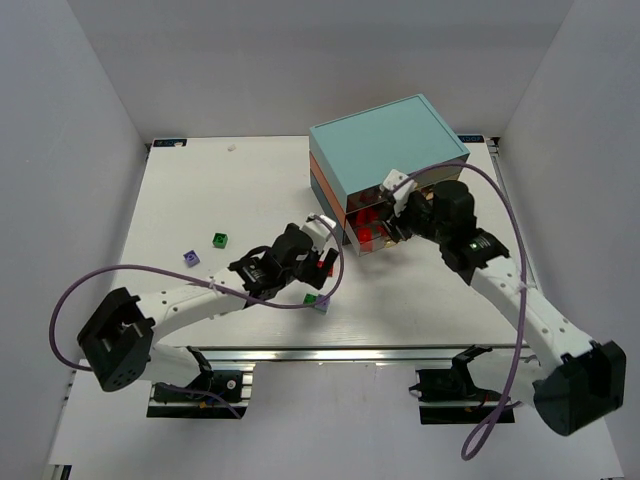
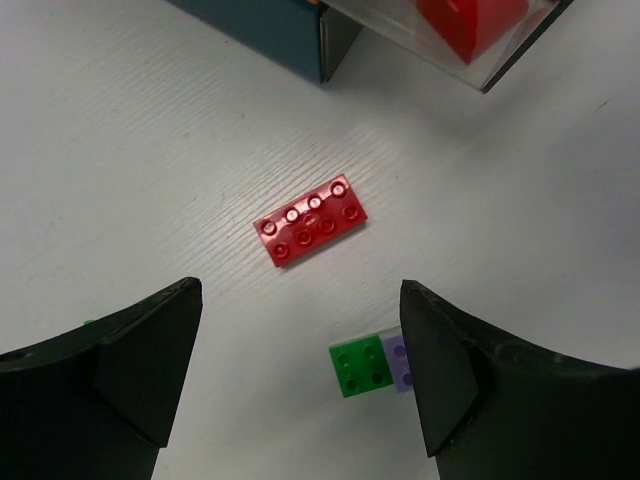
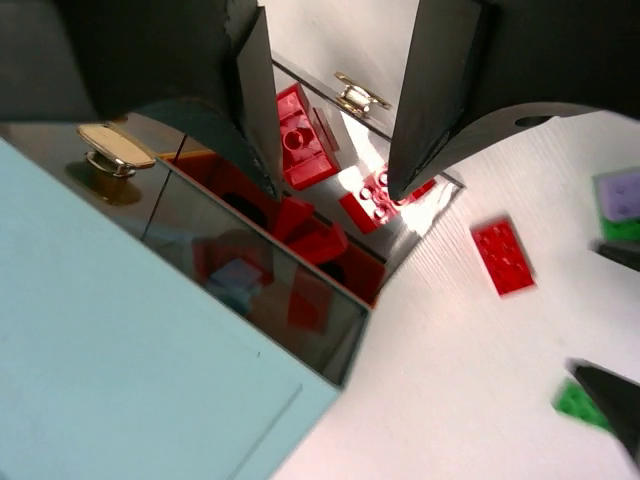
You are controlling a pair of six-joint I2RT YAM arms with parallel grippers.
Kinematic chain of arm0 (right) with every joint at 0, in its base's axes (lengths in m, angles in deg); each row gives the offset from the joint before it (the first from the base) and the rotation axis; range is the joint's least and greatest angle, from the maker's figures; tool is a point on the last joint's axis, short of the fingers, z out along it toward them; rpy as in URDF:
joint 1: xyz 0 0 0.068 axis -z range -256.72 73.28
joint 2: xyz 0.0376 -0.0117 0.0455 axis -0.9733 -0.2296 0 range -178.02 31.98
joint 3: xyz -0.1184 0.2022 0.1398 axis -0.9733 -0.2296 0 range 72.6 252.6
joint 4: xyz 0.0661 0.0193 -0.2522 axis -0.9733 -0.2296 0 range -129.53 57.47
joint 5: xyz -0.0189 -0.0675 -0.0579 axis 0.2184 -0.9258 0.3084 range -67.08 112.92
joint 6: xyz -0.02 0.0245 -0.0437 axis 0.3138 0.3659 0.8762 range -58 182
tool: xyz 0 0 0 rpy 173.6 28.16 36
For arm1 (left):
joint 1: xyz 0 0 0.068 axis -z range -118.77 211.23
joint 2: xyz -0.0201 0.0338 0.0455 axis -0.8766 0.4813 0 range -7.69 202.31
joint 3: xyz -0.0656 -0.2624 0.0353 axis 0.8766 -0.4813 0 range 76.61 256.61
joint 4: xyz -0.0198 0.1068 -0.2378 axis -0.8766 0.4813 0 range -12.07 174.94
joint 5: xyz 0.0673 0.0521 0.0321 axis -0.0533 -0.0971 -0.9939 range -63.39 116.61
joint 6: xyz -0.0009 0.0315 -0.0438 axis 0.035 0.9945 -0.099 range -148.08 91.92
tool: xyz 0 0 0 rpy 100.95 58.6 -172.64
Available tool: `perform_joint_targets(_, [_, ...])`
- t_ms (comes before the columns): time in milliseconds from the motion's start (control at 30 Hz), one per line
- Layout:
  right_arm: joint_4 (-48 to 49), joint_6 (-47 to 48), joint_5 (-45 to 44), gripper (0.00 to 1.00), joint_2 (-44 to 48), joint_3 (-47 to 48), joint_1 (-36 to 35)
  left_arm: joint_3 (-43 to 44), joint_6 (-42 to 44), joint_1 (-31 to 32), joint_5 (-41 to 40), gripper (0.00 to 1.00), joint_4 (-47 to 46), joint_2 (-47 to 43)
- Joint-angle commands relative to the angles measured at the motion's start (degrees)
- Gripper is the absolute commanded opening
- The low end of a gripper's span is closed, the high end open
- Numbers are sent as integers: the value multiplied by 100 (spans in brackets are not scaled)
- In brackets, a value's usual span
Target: Sort the legos into containers by color
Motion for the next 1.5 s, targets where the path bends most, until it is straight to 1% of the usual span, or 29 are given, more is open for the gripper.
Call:
perform_joint_targets(0, [466, -700, 931, 51, 567, -381, 169, 357, -333, -11, 246, 90, -204, 185])
perform_joint_targets(100, [397, -814, 1416, 51, 840, -515, 397, 541, -561, -64, 115, 91, -169, 528])
perform_joint_targets(167, [362, -867, 1680, 52, 955, -620, 555, 735, -869, -64, 27, 91, -2, 836])
perform_joint_targets(267, [476, -1007, 1814, 58, 1078, -726, 643, 788, -1264, -64, -26, 92, 8, 1091])
perform_joint_targets(300, [493, -1043, 1814, 60, 1095, -735, 661, 770, -1334, -64, -79, 96, -45, 1135])
perform_joint_targets(367, [511, -1060, 1796, 78, 1157, -787, 705, 744, -1476, -64, -88, 97, -142, 1275])
perform_joint_targets(433, [538, -1026, 1822, 88, 1192, -831, 740, 831, -1537, -64, -88, 97, -203, 1460])
perform_joint_targets(700, [511, -1017, 1963, 88, 1227, -893, 890, 1411, -1669, -64, -351, 98, -187, 2444])
perform_joint_targets(833, [520, -1034, 2033, 88, 1219, -911, 969, 1535, -1801, -64, -773, 98, -46, 2682])
perform_joint_targets(1100, [538, -1034, 2139, 88, 1219, -955, 1083, 1298, -1845, -64, -1046, 97, -203, 2489])
perform_joint_targets(1333, [546, -1052, 2235, 88, 1184, -972, 1162, 973, -1669, -64, -1187, 97, -520, 1954])
perform_joint_targets(1467, [555, -1060, 2271, 88, 1157, -990, 1197, 780, -1599, -64, -1274, 94, -660, 1725])
